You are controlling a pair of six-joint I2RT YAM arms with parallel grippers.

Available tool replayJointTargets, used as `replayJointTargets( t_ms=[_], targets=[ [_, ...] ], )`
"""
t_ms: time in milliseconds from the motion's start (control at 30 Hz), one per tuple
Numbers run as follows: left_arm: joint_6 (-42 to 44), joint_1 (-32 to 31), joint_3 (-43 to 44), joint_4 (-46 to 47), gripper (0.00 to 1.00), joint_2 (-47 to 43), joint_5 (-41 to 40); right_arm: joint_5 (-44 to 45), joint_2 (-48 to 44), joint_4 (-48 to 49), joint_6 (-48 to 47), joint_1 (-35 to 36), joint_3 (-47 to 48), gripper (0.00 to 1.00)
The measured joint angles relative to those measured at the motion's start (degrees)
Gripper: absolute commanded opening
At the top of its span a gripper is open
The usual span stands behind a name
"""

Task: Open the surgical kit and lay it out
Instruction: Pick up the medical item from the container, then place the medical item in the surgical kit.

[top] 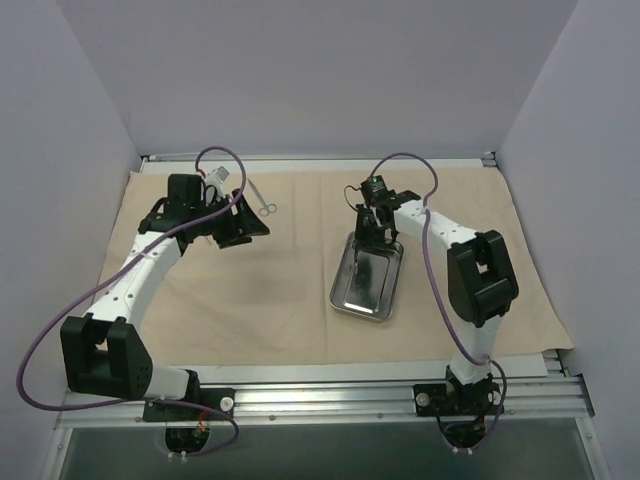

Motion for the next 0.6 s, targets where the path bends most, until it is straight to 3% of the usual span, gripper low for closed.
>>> replayJointTargets(
  t_ms=[300,600],
  targets=[
    [-6.3,-12.2,1.9,9.5,0.76,3.8,4.4,-14.1,-16.0,5.6,2.8,0.0,-3.3,0.00],
    [-9.2,-19.5,7.8,11.8,0.76,10.4,2.6,-19.1,-17.9,8.8,6.9,0.8,-2.5,0.00]
  ],
)
